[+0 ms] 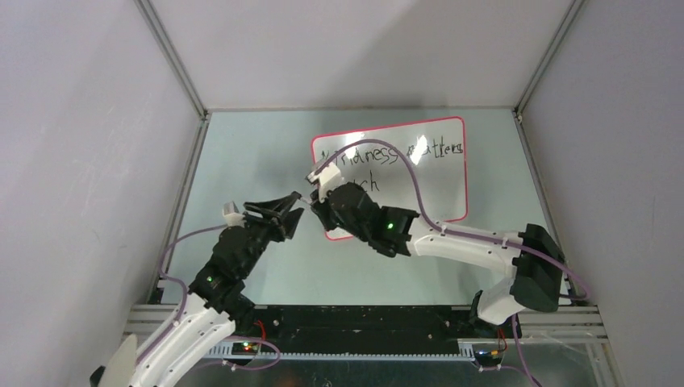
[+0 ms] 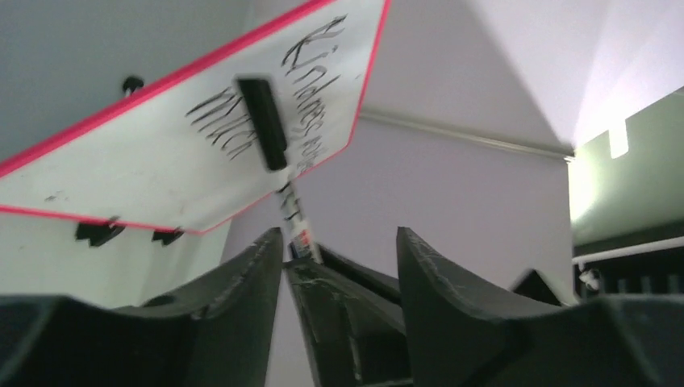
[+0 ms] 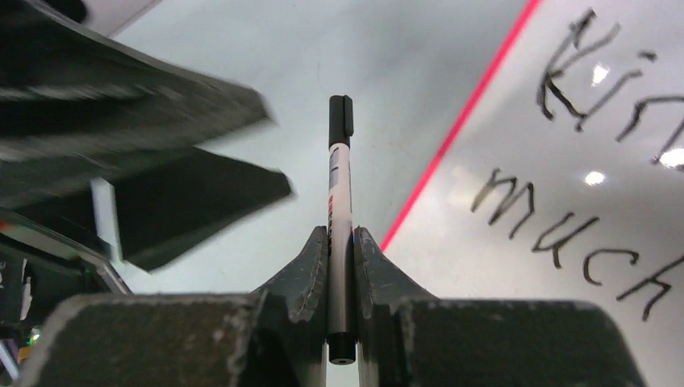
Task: Write a sentence on the whiteboard
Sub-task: Insert the whiteboard marker without the cap into the pen cap, then put down the whiteboard marker at the center of the board.
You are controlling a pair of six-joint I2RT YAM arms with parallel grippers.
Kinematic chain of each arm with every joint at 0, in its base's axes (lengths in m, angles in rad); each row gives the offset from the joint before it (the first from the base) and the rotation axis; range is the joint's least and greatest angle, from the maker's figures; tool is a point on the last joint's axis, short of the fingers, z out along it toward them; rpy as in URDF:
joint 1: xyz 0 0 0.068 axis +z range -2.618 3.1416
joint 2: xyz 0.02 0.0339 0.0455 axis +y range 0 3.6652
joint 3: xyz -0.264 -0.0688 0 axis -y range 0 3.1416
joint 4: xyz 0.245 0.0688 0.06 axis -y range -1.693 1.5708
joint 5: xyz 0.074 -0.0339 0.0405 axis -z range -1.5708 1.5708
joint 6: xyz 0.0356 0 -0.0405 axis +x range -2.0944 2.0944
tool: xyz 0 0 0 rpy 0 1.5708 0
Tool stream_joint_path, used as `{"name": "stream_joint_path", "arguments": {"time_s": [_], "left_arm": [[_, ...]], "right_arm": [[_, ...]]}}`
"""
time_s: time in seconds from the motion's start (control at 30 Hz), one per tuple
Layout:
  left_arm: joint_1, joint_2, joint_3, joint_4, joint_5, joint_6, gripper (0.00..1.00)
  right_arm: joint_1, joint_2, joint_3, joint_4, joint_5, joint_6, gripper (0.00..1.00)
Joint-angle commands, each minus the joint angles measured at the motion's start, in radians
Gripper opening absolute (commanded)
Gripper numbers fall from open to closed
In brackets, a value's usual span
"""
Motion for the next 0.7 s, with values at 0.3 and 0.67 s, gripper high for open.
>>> {"name": "stream_joint_path", "arguments": {"time_s": [0.3, 0.67], "left_arm": [[0.323, -0.053, 0.109, -0.285, 0.187, 0.591, 0.78], [0.324, 0.015, 0.126, -0.231, 0.236, 0.978, 0.97]], "right_arm": [[-0.257, -0.456, -0.371, -0.211, -0.529, 0.359, 0.0], [-0.314, -0.555, -0.668, -0.256, -0.566, 0.462, 0.0]]}}
